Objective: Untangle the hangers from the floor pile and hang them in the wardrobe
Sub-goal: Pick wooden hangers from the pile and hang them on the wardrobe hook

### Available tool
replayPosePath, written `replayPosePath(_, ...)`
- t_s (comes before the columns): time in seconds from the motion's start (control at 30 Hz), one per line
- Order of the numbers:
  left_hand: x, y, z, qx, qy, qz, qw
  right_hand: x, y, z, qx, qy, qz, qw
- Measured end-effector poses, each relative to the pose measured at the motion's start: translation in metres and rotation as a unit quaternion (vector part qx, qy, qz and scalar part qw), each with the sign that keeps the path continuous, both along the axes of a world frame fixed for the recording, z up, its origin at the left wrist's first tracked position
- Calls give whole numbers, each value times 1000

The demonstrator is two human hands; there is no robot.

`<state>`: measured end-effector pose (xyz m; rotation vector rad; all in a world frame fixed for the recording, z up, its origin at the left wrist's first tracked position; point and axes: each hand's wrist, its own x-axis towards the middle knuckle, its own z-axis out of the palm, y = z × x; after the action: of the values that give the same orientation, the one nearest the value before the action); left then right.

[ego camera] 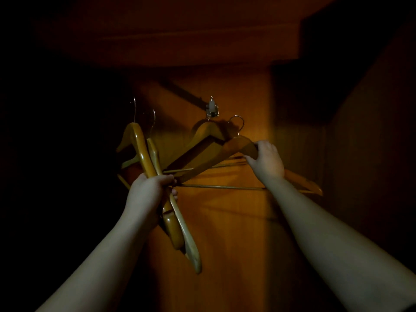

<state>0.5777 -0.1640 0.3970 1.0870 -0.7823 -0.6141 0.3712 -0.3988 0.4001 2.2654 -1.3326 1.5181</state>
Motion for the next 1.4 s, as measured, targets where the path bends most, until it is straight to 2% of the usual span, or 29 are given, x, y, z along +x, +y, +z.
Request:
replayPosePath(0.47,2,-5,14,-3,-51,56,997,54,-38,61,24,-40,45,998)
replayPosePath(0.67,1,-5,12,1,-57,59,997,76,-50,68,64,-85,81,991)
replayPosePath(0.87,6,-12,6,14,-59,64,996,82,-59,60,111,-67,88,988)
replayPosePath(1.17,9,-20,2,22,-62,75,995,91,-66,43,38,-72,75,994)
replayPosePath(1.4,14,-26,1,34,-62,86,994,99,-71,46,44,-67,68,994)
